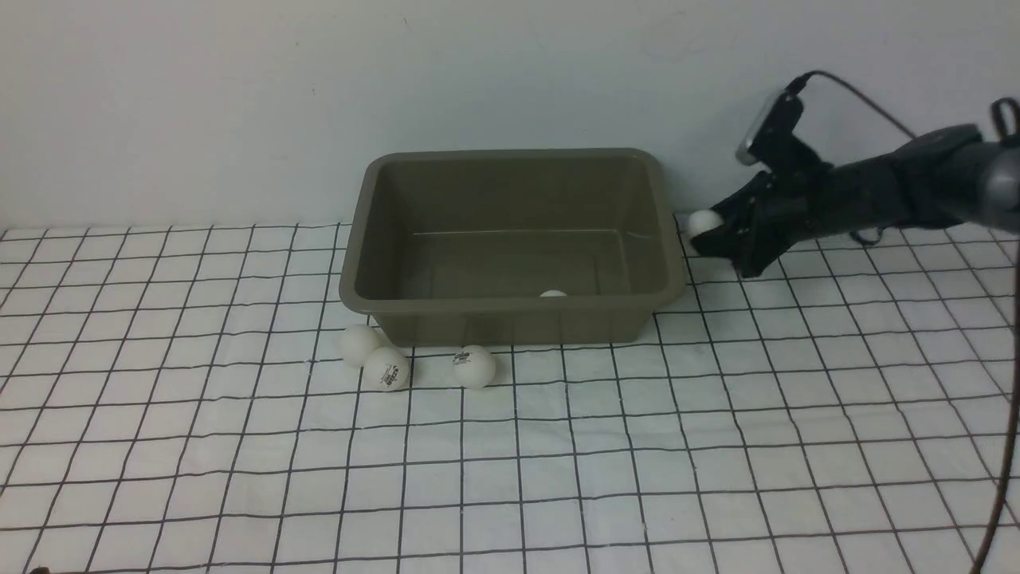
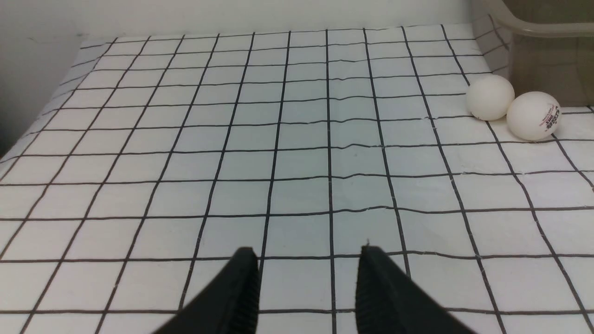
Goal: Put the table tennis balls into the box on the white checkered tablecloth.
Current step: 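Reach for and grasp a ping pong ball on the table, then release the ping pong ball into the bin and lift the gripper away, then reach for and grasp a ping pong ball on the table beside the basket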
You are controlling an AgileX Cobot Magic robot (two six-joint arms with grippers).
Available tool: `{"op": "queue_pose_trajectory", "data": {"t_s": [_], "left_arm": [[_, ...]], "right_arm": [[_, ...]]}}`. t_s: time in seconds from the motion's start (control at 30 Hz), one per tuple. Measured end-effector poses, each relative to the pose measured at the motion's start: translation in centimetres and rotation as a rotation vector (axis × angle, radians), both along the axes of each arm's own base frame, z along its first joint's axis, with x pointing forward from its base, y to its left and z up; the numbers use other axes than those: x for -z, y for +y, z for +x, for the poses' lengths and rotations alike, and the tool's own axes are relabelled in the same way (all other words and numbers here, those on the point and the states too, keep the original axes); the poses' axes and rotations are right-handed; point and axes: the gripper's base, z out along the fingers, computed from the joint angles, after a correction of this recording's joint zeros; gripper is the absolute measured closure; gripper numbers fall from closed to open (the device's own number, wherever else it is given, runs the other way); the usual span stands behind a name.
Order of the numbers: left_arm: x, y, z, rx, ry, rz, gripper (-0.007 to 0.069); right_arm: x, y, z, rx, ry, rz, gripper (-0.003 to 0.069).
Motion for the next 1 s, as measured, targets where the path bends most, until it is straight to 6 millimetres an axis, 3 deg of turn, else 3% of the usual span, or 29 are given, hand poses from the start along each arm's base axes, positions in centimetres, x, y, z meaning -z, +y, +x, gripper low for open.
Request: {"op": "queue_pose_trajectory", "data": {"t_s": [0.13, 0.23, 0.4, 0.5, 0.53, 0.6, 0.73, 0.77, 0.9, 1.0], "left_arm": [[0.0, 0.0, 0.0, 0.000, 0.000, 0.000, 0.0356], [0.0, 0.0, 0.0, 0.000, 0.000, 0.000, 0.0356], [0.0, 0.0, 0.0, 0.000, 0.000, 0.000, 0.0356], [0.0, 0.0, 0.0, 0.000, 0.000, 0.000, 0.0356], [0.0, 0.0, 0.0, 0.000, 0.000, 0.000, 0.0356], [0.0, 0.0, 0.0, 0.000, 0.000, 0.000, 0.0356], [0.0, 0.0, 0.0, 0.000, 0.000, 0.000, 0.0356], [0.0, 0.0, 0.0, 0.000, 0.000, 0.000, 0.0356], [0.0, 0.0, 0.0, 0.000, 0.000, 0.000, 0.0356], [0.0, 0.0, 0.0, 0.000, 0.000, 0.000, 0.0356]], "right_arm": [[-0.2, -0.8, 0.3, 0.039, -0.002, -0.010, 0.0150], [-1.5, -1.8, 0.3, 0.063, -0.016, -0.008, 0.0105], [-6.0, -4.2, -0.2, 0.115, -0.082, 0.007, 0.0095], [-11.7, -7.8, -1.4, 0.202, -0.177, 0.011, 0.0099], [-12.4, -8.4, -1.7, 0.215, -0.189, 0.012, 0.0100], [-16.0, -11.1, -3.1, 0.279, -0.243, 0.025, 0.0111], [-19.5, -13.3, -5.2, 0.331, -0.282, 0.053, 0.0122], [-21.3, -14.0, -6.5, 0.344, -0.298, 0.071, 0.0125], [-26.1, -14.2, -11.0, 0.333, -0.319, 0.164, 0.0131], [-28.4, -13.5, -13.9, 0.297, -0.304, 0.236, 0.0131]]}}
